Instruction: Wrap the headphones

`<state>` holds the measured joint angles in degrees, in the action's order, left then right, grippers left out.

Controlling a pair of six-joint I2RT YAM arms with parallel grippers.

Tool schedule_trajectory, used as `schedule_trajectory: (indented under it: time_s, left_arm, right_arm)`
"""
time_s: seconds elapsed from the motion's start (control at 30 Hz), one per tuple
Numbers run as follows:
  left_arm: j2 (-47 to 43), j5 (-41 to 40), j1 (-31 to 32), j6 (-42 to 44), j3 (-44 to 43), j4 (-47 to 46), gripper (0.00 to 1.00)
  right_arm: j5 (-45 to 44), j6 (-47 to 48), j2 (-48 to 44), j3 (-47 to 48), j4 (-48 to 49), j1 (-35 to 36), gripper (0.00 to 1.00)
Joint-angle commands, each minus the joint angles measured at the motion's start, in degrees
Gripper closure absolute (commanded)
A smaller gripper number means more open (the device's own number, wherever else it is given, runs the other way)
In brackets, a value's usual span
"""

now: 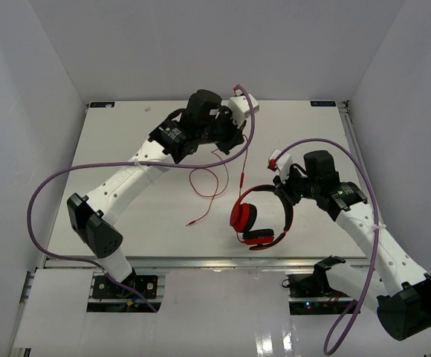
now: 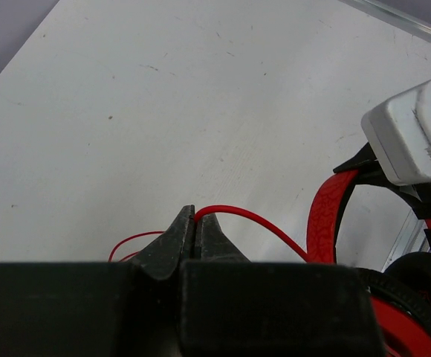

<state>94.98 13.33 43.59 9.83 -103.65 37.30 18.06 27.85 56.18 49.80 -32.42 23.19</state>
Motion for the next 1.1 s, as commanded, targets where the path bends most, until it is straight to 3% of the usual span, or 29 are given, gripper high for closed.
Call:
schedule_trajectory:
  time_s: [0.0, 0.2, 0.67, 0.97, 1.07]
  left_arm:
    - [1.2, 1.3, -0.1, -0.4, -3.5, -1.6, 1.0]
    - [1.8, -0.5, -0.2, 0.2, -1.9, -2.0, 1.0]
    - [1.6, 5.1, -7.2, -1.7, 14.5, -9.3, 1.0]
    - [-3.7, 9.7, -8.5, -5.9, 28.3, -18.4, 1.0]
    - [-6.6, 14.6, -9.7, -9.6, 34.4, -24.8, 1.0]
  right_arm:
    - [1.6, 0.0, -0.7, 1.4, 2.8, 0.8, 0.92]
    - [2.9, 0.1, -1.4, 1.9, 2.2, 1.0, 0.92]
    - [16.1, 1.8, -4.5, 4.0, -2.9, 1.0, 0.92]
    - [25.2, -1.0, -3.8, 8.4, -4.7, -2.5, 0.92]
    - [29.3, -2.6, -3.3, 10.7, -5.7, -4.8, 0.92]
